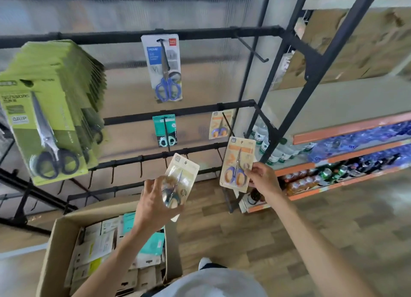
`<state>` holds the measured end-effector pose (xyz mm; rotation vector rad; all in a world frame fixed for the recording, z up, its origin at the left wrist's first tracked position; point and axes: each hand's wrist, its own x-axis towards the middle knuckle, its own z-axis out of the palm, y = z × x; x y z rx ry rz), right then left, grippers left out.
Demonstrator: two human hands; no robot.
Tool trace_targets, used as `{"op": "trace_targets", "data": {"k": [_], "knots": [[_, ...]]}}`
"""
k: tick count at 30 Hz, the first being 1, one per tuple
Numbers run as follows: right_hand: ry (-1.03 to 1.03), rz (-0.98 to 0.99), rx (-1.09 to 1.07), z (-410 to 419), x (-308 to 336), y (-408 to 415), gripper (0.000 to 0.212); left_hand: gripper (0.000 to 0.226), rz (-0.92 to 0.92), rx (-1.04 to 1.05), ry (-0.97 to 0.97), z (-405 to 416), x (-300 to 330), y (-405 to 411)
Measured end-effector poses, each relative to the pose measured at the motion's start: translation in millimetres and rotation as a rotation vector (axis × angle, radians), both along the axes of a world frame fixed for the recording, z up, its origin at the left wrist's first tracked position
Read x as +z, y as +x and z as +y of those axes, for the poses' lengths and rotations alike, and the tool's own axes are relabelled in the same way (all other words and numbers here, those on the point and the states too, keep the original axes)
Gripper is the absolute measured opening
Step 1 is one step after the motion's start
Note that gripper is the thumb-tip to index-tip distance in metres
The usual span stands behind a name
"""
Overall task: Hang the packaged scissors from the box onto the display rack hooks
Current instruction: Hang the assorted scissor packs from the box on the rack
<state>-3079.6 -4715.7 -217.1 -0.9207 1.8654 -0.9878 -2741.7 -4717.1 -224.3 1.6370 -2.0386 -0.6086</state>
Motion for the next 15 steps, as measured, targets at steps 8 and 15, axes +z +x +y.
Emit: {"op": "trace_targets", "data": {"k": [8, 15], "knots": [[0.022, -0.037, 0.085, -24.4, -7.7, -11.4, 0.011, 0.088, 0.009, 0.0, 0.017, -7.0, -3.2, -29.3], [0.13, -0.064, 0.065, -77.8, -20.7, -23.1, 0.01, 0.097, -0.028, 0.017, 0.054, -22.6, -2.9, -51.4]]}}
